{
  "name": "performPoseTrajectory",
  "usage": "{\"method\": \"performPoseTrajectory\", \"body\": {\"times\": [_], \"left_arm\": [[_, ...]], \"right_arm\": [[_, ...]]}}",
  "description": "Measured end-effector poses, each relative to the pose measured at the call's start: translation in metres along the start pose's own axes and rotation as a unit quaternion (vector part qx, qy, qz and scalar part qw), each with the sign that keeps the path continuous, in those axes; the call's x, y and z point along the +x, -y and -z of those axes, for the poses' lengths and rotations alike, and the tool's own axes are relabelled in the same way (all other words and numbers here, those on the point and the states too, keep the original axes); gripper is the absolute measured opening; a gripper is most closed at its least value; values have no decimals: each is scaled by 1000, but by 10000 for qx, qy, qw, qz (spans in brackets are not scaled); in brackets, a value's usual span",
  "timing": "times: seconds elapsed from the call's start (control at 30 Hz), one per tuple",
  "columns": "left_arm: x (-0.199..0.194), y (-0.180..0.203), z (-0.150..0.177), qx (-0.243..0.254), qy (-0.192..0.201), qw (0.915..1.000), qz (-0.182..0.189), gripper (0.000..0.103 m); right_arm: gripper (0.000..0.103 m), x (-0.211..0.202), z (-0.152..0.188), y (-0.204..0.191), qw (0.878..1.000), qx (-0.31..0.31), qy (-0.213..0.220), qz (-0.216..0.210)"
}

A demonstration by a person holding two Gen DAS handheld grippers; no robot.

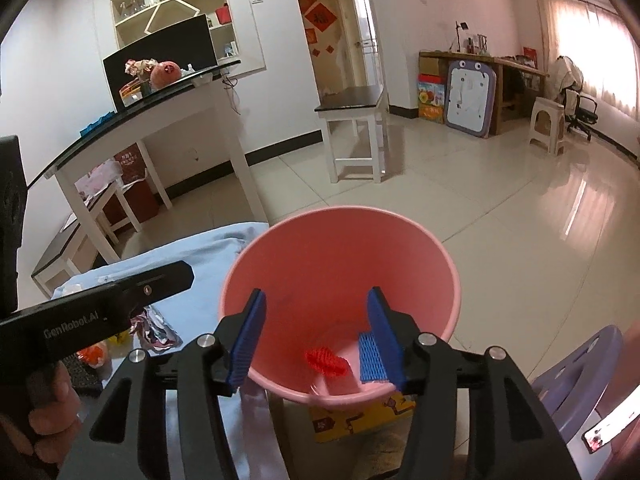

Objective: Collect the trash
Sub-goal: 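Carry both nets over the pink bucket and open both grippers to drop them, then grasp the black mesh net with the right gripper while the left grasps red foil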

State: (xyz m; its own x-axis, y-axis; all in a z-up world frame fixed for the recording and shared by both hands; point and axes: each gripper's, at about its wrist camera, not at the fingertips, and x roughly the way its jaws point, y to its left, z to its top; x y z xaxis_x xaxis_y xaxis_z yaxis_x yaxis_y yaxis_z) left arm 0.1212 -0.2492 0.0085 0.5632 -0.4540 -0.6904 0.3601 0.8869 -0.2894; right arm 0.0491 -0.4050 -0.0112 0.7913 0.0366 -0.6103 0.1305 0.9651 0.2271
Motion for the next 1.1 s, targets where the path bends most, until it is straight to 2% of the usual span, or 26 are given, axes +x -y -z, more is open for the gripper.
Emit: {"method": "performPoseTrajectory", "body": {"times": [0.27,0.4,0.6,0.7,0.83,1.1], "left_arm": [[-33,-6,-3,-16,278,9996,100,35],[-53,-15,-2,-1,437,9990,76,35],[-77,-34,3,-74,563,9984,32,35],[-97,-51,8,-56,678,9976,-146,35],[-130,-85,20,-154,808,9950,-575,35],[-184,-164,57,-730,793,9844,-1389,35]], "right_arm": [[56,-20,1,-7,9999,-58,152,-43],[61,-35,4,-14,9994,-148,298,-38],[61,-48,7,-20,9993,-186,312,-110],[61,-57,9,-28,9988,-231,302,-313],[61,-62,15,-49,9964,-481,263,-644],[61,-56,36,-106,9865,-991,-118,-1302]]}}
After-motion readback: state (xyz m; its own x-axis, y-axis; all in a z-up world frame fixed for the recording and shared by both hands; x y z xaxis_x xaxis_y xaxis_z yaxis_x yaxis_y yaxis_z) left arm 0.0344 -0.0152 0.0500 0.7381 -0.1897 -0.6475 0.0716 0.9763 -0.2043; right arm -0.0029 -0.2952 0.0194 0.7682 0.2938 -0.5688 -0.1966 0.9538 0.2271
